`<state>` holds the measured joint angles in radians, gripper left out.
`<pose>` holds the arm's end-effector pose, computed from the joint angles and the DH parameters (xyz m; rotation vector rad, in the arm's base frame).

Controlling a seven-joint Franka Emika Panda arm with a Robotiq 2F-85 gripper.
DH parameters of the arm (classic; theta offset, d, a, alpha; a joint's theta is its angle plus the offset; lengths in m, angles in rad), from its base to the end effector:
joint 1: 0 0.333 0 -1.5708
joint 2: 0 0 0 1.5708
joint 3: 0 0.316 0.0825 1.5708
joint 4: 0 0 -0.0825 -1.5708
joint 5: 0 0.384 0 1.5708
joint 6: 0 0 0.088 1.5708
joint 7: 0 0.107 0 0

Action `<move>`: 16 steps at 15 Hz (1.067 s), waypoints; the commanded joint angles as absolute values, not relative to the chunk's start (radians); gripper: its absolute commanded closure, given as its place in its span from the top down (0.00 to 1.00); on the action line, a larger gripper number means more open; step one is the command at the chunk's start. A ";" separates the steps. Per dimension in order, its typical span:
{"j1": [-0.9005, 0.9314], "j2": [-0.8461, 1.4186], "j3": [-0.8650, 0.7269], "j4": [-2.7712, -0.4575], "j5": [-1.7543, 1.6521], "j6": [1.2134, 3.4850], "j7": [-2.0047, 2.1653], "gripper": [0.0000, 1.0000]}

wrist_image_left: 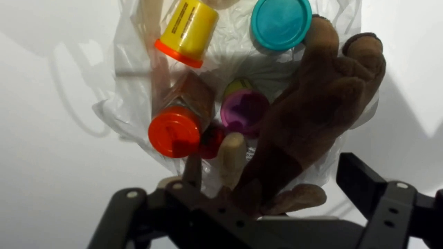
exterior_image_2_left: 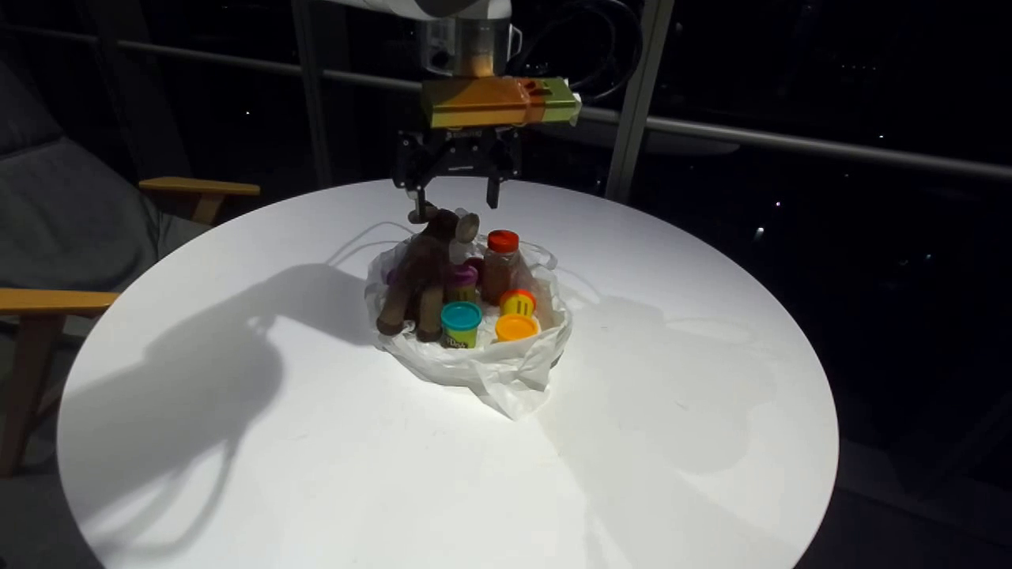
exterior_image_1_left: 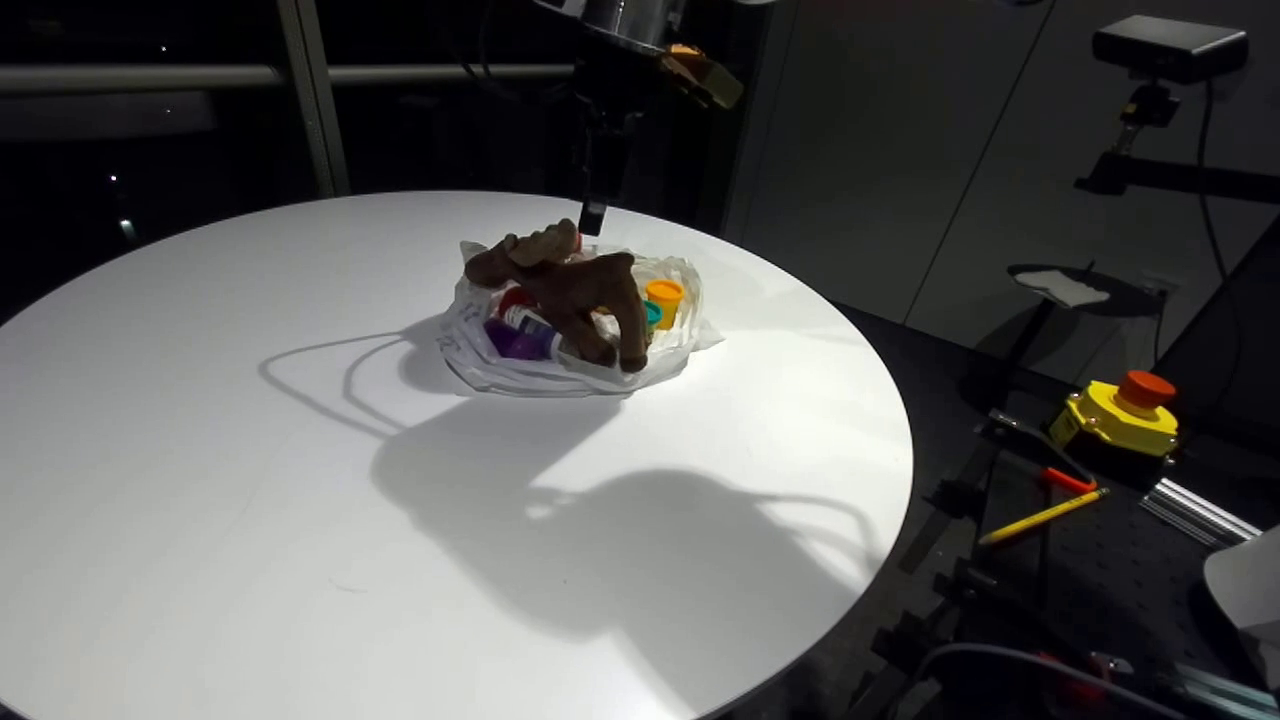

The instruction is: Put the objects on the table in the plastic bag

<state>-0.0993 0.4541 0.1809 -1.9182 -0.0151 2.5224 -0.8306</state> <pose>0.6409 0.0456 0.2740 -2.8139 -1.3586 -0.2684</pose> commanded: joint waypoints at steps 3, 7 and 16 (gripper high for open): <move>-0.018 0.417 0.092 -1.828 -0.060 2.408 -0.525 1.00; 0.094 0.360 0.013 -1.769 -0.150 2.256 -0.224 1.00; 0.247 0.156 0.032 -1.920 -0.333 2.101 0.297 1.00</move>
<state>0.2346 0.2392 0.0009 -1.8420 -0.2871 2.1564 0.2150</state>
